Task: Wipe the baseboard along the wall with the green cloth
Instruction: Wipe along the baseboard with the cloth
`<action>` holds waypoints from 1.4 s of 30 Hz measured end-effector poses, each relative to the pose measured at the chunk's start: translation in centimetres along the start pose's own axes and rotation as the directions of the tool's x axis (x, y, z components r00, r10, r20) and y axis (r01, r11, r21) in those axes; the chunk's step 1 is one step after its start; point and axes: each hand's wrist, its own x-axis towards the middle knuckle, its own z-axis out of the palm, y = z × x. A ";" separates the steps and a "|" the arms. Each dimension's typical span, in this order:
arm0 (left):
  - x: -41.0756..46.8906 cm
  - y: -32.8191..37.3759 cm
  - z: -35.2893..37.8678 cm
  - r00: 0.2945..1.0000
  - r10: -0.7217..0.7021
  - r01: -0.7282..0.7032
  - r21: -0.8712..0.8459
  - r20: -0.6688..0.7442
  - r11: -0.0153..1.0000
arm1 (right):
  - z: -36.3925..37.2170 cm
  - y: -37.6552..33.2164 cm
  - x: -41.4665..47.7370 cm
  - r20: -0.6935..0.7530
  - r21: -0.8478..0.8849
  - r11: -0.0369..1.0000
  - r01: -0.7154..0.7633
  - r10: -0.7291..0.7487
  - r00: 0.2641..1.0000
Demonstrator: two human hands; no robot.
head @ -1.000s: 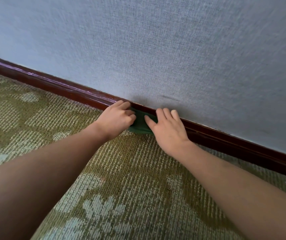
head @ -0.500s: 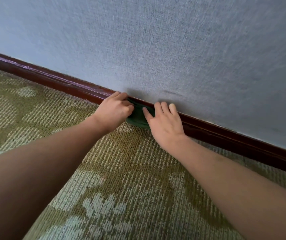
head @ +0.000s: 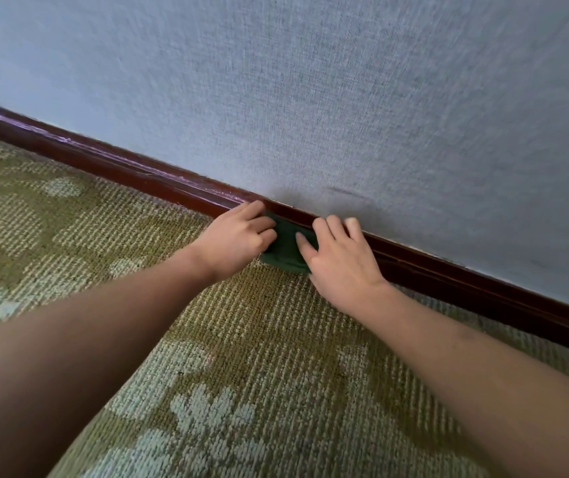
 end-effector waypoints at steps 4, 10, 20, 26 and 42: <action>0.1 0.6 -0.3 0.999 -0.047 0.047 -0.052 -0.010 0.998 | -0.1 0.8 -0.6 0.005 0.064 0.998 0.017 -0.017 1.000; 0.3 1.5 -0.7 0.999 0.023 -0.023 0.000 -0.026 1.000 | 0.0 1.9 -1.3 -0.016 0.106 0.994 0.031 -0.030 0.999; 0.9 2.9 -1.7 0.999 -0.034 0.033 0.026 0.037 0.999 | -1.0 1.7 -1.9 -0.123 0.161 0.985 0.068 -0.048 0.991; 1.0 3.6 -1.4 0.991 -0.099 0.096 0.037 0.091 0.995 | -1.1 1.5 -2.2 -0.100 0.181 0.982 0.044 -0.027 0.995; -0.1 2.2 -0.2 0.982 -0.081 0.080 -0.013 -0.168 0.997 | -1.1 0.5 -1.1 -0.108 0.175 0.982 0.075 -0.057 0.993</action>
